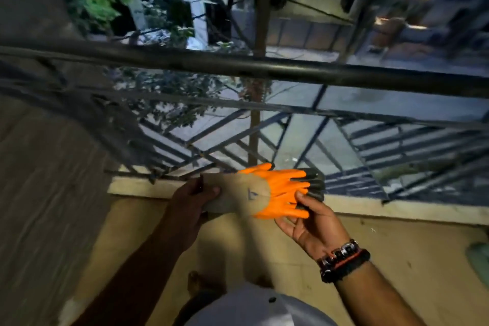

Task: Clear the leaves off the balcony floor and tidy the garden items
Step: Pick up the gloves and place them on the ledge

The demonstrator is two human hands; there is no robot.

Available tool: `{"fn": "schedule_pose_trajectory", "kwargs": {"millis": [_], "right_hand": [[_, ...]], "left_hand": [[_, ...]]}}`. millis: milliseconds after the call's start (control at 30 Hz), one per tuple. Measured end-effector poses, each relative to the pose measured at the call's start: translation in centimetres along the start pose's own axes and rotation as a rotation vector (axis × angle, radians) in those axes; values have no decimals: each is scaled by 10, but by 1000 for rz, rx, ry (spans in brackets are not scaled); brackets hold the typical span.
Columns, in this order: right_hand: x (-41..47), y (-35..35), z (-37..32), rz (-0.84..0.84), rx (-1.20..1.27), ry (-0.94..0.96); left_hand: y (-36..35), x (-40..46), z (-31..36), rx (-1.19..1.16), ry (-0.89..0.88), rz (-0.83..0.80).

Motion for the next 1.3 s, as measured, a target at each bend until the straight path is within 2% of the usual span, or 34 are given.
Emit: {"fn": "schedule_pose_trajectory", "kwargs": {"millis": [300, 533, 833, 1033, 1167, 1300], "right_hand": [[-72, 126, -50, 215, 272, 212], [-106, 196, -70, 369, 506, 380], [-147, 265, -98, 568, 783, 630], [-166, 311, -104, 635, 937, 726], [-179, 351, -113, 658, 1002, 781], [-200, 392, -127, 693, 1031, 796]], "left_hand": [[-142, -17, -38, 153, -31, -137], [-249, -4, -54, 445, -3, -483], [-402, 5, -89, 668, 56, -884], [-484, -5, -123, 762, 91, -1075], [-531, -22, -148, 835, 55, -1183], [-578, -41, -177, 887, 57, -1226]]}}
Point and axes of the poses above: each hand's wrist, its own x-axis towards the middle knuckle, its own y-axis out of the back of the hand, z = x × y, the point moved 6 cm from there along x, towards the middle knuckle, and after that the axes turned 2 degrees about z, right-handed, at the moved point
